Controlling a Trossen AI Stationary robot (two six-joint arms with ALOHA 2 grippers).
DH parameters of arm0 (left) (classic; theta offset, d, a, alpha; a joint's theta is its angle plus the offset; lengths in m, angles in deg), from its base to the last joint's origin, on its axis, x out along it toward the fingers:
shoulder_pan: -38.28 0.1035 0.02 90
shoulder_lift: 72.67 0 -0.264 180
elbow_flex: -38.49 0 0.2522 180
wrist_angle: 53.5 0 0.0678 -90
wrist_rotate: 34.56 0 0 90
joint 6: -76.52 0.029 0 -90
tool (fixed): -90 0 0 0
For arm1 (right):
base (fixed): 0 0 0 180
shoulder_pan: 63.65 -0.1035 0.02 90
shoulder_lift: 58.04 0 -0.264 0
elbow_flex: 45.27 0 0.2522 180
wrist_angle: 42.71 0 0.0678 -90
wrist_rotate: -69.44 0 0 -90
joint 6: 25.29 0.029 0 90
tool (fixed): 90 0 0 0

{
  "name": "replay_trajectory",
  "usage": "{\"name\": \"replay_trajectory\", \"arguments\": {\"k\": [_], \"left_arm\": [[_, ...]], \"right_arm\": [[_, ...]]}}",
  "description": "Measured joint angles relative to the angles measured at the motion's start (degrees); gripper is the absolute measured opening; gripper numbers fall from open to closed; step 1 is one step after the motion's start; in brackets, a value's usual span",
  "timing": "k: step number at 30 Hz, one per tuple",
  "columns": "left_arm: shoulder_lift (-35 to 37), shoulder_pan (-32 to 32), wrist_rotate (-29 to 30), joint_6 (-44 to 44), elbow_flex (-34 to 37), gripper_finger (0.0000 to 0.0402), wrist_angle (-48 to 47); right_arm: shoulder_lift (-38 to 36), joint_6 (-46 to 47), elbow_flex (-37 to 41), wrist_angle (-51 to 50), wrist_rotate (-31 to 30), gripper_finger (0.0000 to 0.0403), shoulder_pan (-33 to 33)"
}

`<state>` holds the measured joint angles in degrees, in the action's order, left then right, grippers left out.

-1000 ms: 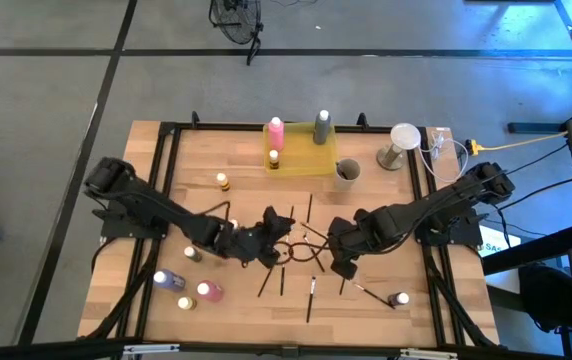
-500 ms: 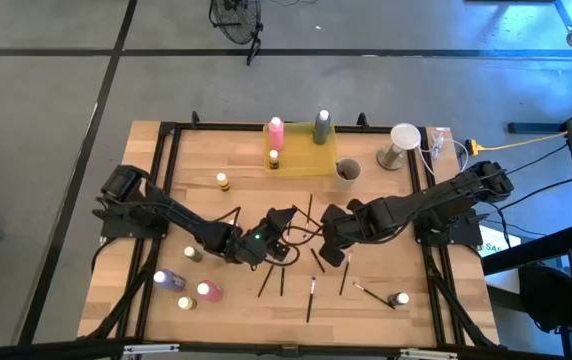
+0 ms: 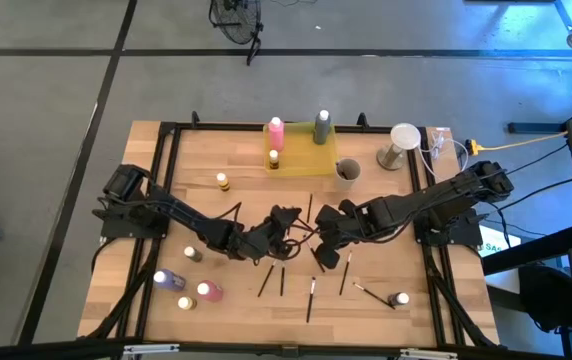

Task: Pick & Place Paint Supplies
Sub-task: Put the silver paint brush into the white cup

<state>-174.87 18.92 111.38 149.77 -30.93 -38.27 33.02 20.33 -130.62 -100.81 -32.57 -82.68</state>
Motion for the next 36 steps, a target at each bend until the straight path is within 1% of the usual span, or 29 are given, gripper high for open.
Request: {"name": "replay_trajectory", "arguments": {"k": [4, 14, 18, 23, 26, 31, 36], "left_arm": [[0.0, 0.0, -0.4, 0.0, 0.0, 0.0158, 0.0], [0.0, 0.0, -1.1, 0.0, 0.0, 0.0055, -0.1], [-0.1, -0.1, -1.1, 0.6, 0.2, 0.0017, -1.6], [-0.1, -0.1, -1.0, -1.9, 0.2, 0.0012, -1.9], [-0.1, -0.2, -0.6, -2.4, 0.2, 0.0010, -2.6], [0.2, -0.2, -0.1, -4.9, -0.1, 0.0008, -2.5], [0.1, 0.0, 0.5, -8.1, -0.1, 0.0008, -3.1]], "right_arm": [[0.0, 0.0, 0.0, 0.0, 0.0, 0.0000, 0.0], [0.0, -0.7, 0.0, 0.0, 0.2, 0.0000, 0.0], [-0.2, -0.7, -0.1, 0.0, 0.2, 0.0000, 0.0], [-0.2, -2.2, -0.1, 0.3, 0.2, 0.0002, 0.0], [-0.2, -4.0, -0.1, 0.8, 0.2, 0.0014, 0.0], [-0.4, -4.6, -0.2, 1.2, 0.2, 0.0052, 0.0], [-0.7, -7.0, -5.8, -5.4, 0.1, 0.0104, -0.4]]}}
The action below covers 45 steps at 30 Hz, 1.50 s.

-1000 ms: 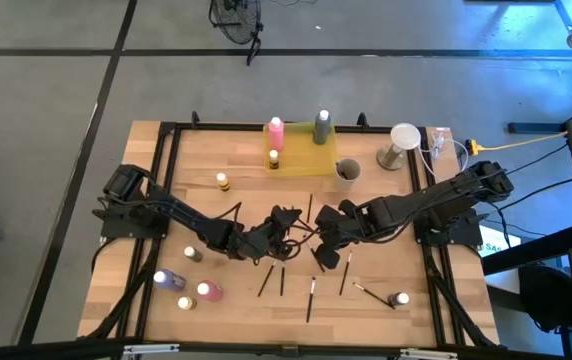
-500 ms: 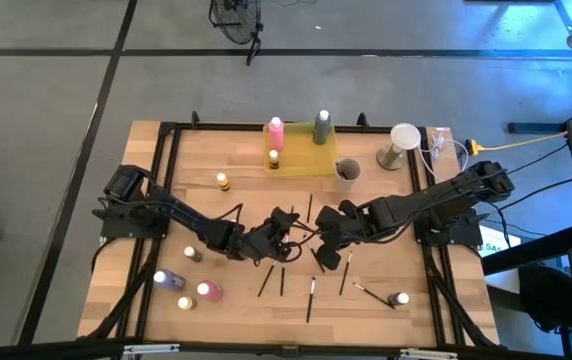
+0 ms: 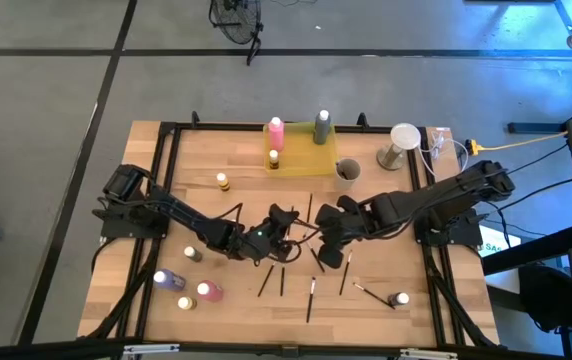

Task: Pick & Place Paint Supplies
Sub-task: Put the silver paint brush into the white cup

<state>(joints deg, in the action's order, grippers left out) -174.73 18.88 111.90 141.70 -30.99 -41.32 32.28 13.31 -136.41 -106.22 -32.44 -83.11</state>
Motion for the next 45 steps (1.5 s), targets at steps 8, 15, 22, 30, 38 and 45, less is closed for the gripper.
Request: {"name": "replay_trajectory", "arguments": {"k": [8, 15, 22, 30, 38, 45], "left_arm": [[1.6, 2.1, -6.9, -19.8, 0.0, 0.0008, -6.2], [7.0, 5.1, -21.3, -35.0, 0.0, 0.0009, -12.4], [10.3, 8.2, -47.4, -45.3, 0.0, 0.0010, -3.4], [8.1, 9.9, -58.7, -50.7, 0.1, 0.0010, 4.6], [2.1, 13.2, -72.7, -60.1, 0.1, 0.0011, 23.6], [-6.9, 15.6, -79.9, -66.5, 0.1, 0.0012, 38.4]], "right_arm": [[0.0, -0.6, -6.0, -6.3, -0.6, 0.0192, -3.5], [0.0, 2.5, -4.4, -11.8, -1.8, 0.0221, -8.4], [0.0, 4.0, -0.4, -7.5, -9.5, 0.0222, -14.4], [0.0, 2.8, 8.4, 5.3, -20.3, 0.0222, -20.2], [-0.3, 1.8, 9.1, 6.2, -34.7, 0.0222, -22.7], [-0.6, -6.4, 9.1, 11.1, -46.1, 0.0222, -24.6]]}}
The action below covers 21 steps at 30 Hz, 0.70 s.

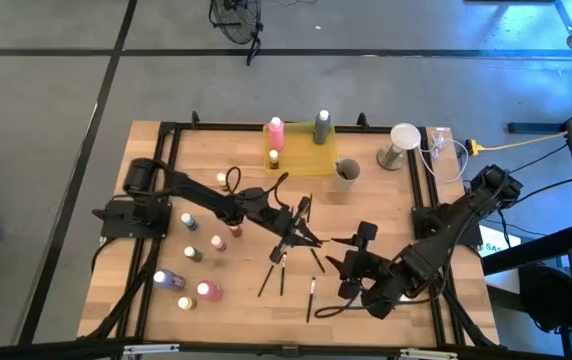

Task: Pick & Place Paint Supplies
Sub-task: Put the silver paint brush into the white cup

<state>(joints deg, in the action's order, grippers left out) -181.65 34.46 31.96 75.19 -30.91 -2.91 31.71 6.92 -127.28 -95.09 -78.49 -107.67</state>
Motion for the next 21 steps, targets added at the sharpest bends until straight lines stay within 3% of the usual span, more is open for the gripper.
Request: {"name": "replay_trajectory", "arguments": {"k": [5, 8, 11, 16, 21], "left_arm": [[-6.5, 2.0, -4.8, -6.7, 0.0, 0.0012, 13.4], [-8.9, 2.9, -5.0, -8.2, 0.0, 0.0012, 15.7], [-10.0, 3.6, -5.1, -9.0, 0.0, 0.0012, 17.0], [-10.1, 3.5, -5.1, -5.6, 0.0, 0.0012, 17.4], [-10.1, 3.5, -5.2, -4.5, 0.0, 0.0012, 18.8]], "right_arm": [[0.0, -3.5, 0.0, 5.0, -10.3, 0.0222, -1.2], [0.0, -5.8, 0.0, 9.2, -18.0, 0.0222, -1.5], [0.0, -6.5, 0.0, 11.1, -21.9, 0.0222, -1.4], [0.0, -3.6, 0.0, 12.6, -22.2, 0.0220, 0.8], [0.0, -4.4, 0.0, 13.7, -15.2, 0.0201, 3.5]]}}
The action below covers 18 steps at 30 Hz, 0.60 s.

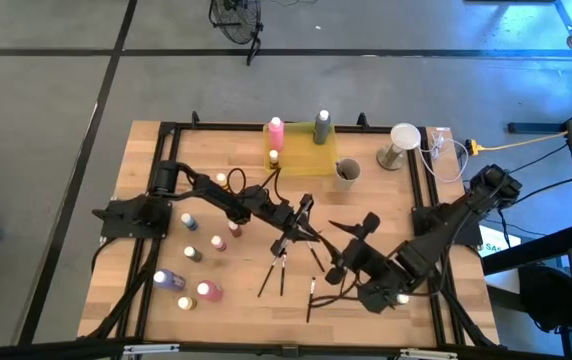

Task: Pick & Place Paint Supplies
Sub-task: Put the silver paint brush into the white cup

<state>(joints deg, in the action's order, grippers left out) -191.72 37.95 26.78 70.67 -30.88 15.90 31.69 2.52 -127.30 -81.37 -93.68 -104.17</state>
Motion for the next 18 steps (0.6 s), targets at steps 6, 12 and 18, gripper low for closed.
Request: {"name": "replay_trajectory", "arguments": {"k": [6, 12, 18], "left_arm": [[0.0, 0.5, 0.1, -0.4, 0.0, 0.0012, -0.2], [0.0, 0.5, 0.2, -0.4, 0.0, 0.0012, -0.2], [0.0, 0.5, 0.2, -0.4, 0.0, 0.0012, -0.2]], "right_arm": [[0.0, -1.4, 0.0, 2.6, 3.5, 0.0189, 2.2], [0.0, -9.2, 0.0, 8.2, 7.8, 0.0188, 2.4], [0.0, -10.3, 0.0, 8.4, 8.6, 0.0188, 2.4]]}}
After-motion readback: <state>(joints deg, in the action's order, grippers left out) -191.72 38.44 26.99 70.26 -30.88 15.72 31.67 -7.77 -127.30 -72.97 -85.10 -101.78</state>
